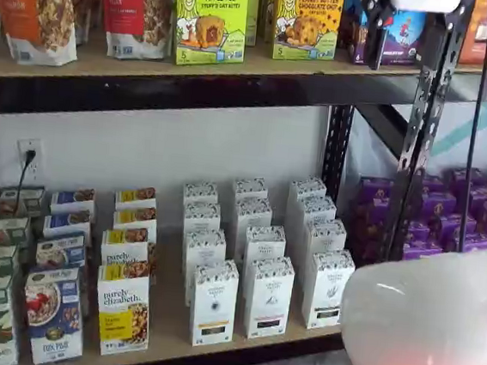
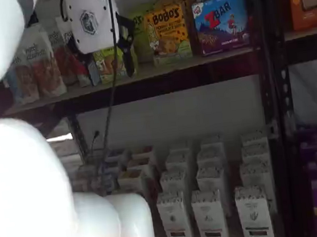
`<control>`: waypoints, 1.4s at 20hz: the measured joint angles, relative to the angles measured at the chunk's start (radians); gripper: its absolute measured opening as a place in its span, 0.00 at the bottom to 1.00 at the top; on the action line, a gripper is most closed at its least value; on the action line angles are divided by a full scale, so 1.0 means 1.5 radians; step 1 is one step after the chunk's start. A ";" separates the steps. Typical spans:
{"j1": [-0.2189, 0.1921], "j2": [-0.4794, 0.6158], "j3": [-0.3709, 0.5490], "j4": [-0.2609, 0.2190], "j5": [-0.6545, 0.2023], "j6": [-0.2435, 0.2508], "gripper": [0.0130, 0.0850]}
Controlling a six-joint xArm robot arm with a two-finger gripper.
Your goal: Pick up the white box with a green strip in the middle, on the bottom shelf, the sixth box from the left
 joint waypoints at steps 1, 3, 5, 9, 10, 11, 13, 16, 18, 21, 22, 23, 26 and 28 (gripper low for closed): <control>0.008 0.001 -0.001 -0.009 0.002 0.004 1.00; 0.063 0.008 -0.006 -0.069 0.012 0.031 1.00; 0.066 0.008 -0.004 -0.076 0.009 0.034 1.00; 0.049 0.003 0.017 -0.067 -0.020 0.023 1.00; 0.039 0.000 0.026 -0.061 -0.032 0.017 1.00; 0.029 -0.001 0.037 -0.057 -0.045 0.010 1.00; 0.014 -0.004 0.067 -0.057 -0.078 -0.004 1.00; -0.015 -0.010 0.119 -0.057 -0.137 -0.029 1.00; -0.036 -0.014 0.155 -0.053 -0.181 -0.047 1.00; -0.068 -0.012 0.216 -0.052 -0.253 -0.075 1.00; -0.080 -0.011 0.240 -0.050 -0.282 -0.086 1.00; -0.088 -0.010 0.258 -0.050 -0.305 -0.092 1.00; -0.111 0.006 0.316 -0.051 -0.380 -0.112 1.00; -0.124 0.024 0.358 -0.053 -0.441 -0.123 1.00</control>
